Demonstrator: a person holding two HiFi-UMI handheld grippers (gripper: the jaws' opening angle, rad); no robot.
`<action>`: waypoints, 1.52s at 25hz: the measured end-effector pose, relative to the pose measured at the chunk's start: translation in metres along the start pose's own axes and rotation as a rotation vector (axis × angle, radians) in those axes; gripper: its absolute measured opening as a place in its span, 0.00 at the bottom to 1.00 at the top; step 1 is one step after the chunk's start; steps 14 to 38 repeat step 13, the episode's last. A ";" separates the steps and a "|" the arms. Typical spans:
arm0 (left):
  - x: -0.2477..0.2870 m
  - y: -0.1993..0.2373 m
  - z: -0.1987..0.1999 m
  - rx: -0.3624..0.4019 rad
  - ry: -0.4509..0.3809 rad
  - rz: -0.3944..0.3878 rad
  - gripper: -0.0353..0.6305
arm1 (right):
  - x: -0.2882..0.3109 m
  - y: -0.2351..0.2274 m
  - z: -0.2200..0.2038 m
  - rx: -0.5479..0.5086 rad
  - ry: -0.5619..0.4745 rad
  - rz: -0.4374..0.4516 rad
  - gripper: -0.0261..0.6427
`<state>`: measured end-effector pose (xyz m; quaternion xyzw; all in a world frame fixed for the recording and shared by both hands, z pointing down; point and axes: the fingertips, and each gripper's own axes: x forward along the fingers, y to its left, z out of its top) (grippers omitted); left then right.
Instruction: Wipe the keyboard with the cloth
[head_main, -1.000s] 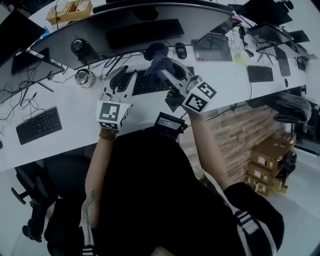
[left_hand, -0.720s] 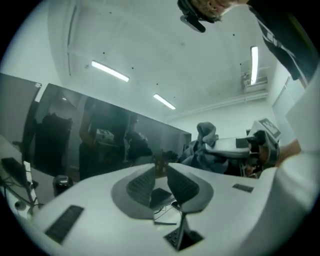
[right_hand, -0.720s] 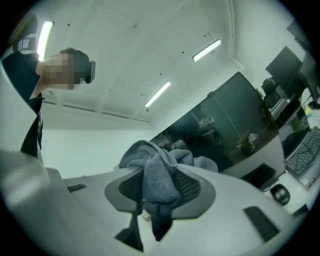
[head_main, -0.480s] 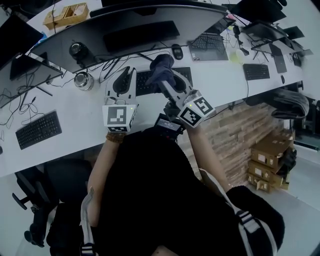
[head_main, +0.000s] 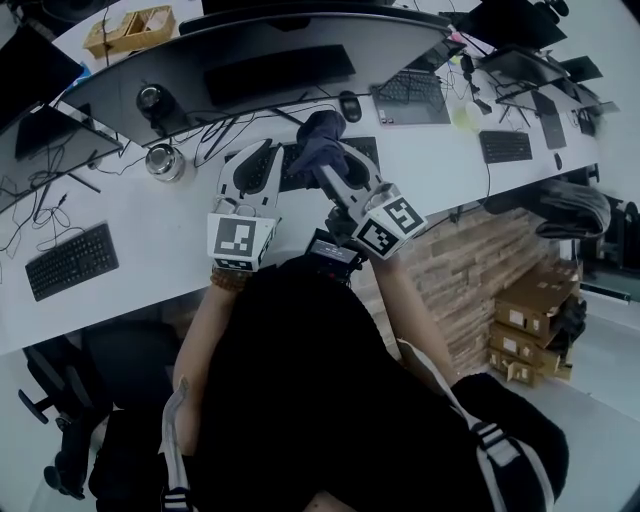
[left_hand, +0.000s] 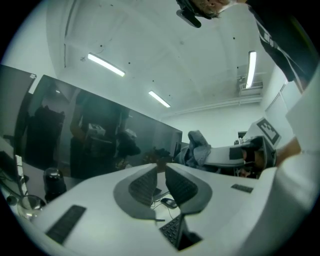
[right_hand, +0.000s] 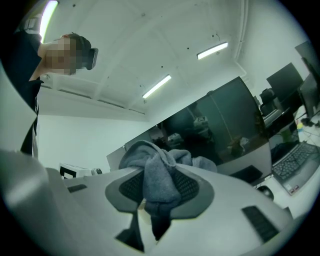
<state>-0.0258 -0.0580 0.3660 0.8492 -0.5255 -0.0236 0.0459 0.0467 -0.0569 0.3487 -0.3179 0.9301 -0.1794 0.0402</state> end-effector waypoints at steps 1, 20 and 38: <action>0.000 -0.002 0.002 -0.002 -0.004 -0.004 0.14 | 0.000 0.002 0.000 -0.002 0.000 0.003 0.21; -0.036 -0.020 0.027 -0.116 -0.049 0.010 0.14 | -0.017 0.044 0.013 0.005 0.026 0.035 0.21; -0.036 -0.020 0.027 -0.116 -0.049 0.010 0.14 | -0.017 0.044 0.013 0.005 0.026 0.035 0.21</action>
